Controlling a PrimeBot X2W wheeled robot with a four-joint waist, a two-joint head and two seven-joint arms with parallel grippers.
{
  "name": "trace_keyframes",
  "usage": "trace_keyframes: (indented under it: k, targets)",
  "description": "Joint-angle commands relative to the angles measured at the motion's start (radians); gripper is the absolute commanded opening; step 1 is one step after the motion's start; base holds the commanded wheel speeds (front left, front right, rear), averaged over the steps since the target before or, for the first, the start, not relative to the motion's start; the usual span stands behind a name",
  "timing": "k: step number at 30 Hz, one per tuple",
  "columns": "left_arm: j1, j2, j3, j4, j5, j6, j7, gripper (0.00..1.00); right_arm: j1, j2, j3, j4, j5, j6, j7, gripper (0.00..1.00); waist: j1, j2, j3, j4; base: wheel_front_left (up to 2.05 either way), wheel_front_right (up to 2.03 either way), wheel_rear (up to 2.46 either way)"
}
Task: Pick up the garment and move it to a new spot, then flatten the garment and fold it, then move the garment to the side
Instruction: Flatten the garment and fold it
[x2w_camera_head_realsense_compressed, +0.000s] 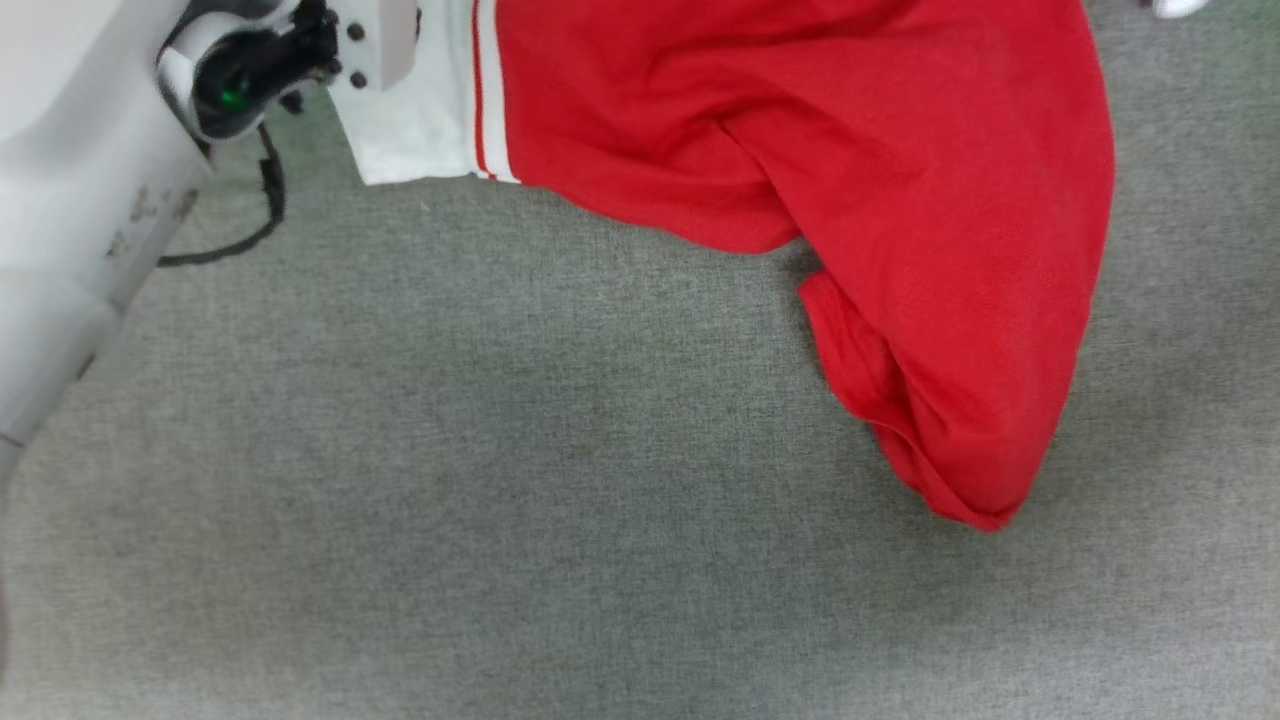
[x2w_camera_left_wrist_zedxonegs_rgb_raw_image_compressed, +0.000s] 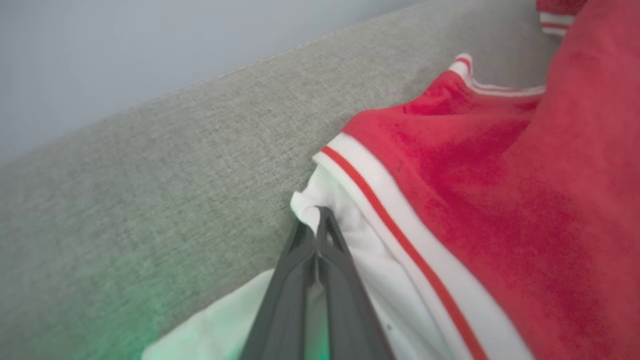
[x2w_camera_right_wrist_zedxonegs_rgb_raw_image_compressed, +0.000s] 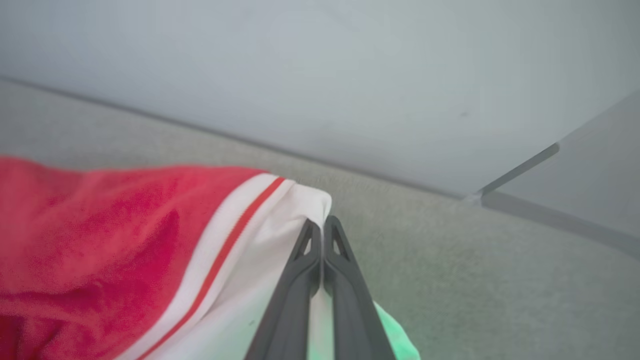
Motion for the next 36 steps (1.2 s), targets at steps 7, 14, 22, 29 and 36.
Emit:
trace_keyframes:
  k: [7,14,22,29,36]
  targets:
    - [-0.065,-0.075,0.137,0.188,-0.112,0.008,-0.203,0.0,-0.128,0.066,-0.086,0.18,-0.013,-0.001,-0.218,0.0,0.0,-0.0001,-0.091,0.018,0.0,0.0,0.0]
    - [-0.264,-0.149,0.272,0.39,-0.145,0.028,-0.447,0.0,-0.289,0.153,-0.153,0.376,-0.053,-0.001,-0.363,0.0,0.0,-0.0001,-0.152,0.018,0.0,0.0,0.0]
    - [-0.309,-0.187,0.291,0.464,-0.131,0.01,-0.525,0.0,-0.326,0.163,-0.2,0.398,-0.098,-0.001,-0.404,0.0,0.0,-0.0001,-0.223,0.027,0.0,0.0,0.0]
    - [-0.098,-0.119,0.268,0.301,-0.192,0.006,-0.449,0.0,-0.185,0.173,-0.148,0.355,-0.12,-0.001,-0.374,0.0,0.0,-0.0001,-0.276,0.032,0.0,0.0,0.0]
    - [0.251,0.051,0.192,-0.043,-0.233,0.006,-0.479,0.0,0.113,0.05,-0.06,0.081,-0.046,-0.001,-0.333,0.0,0.0,-0.0001,-0.34,0.033,0.0,0.0,0.0]
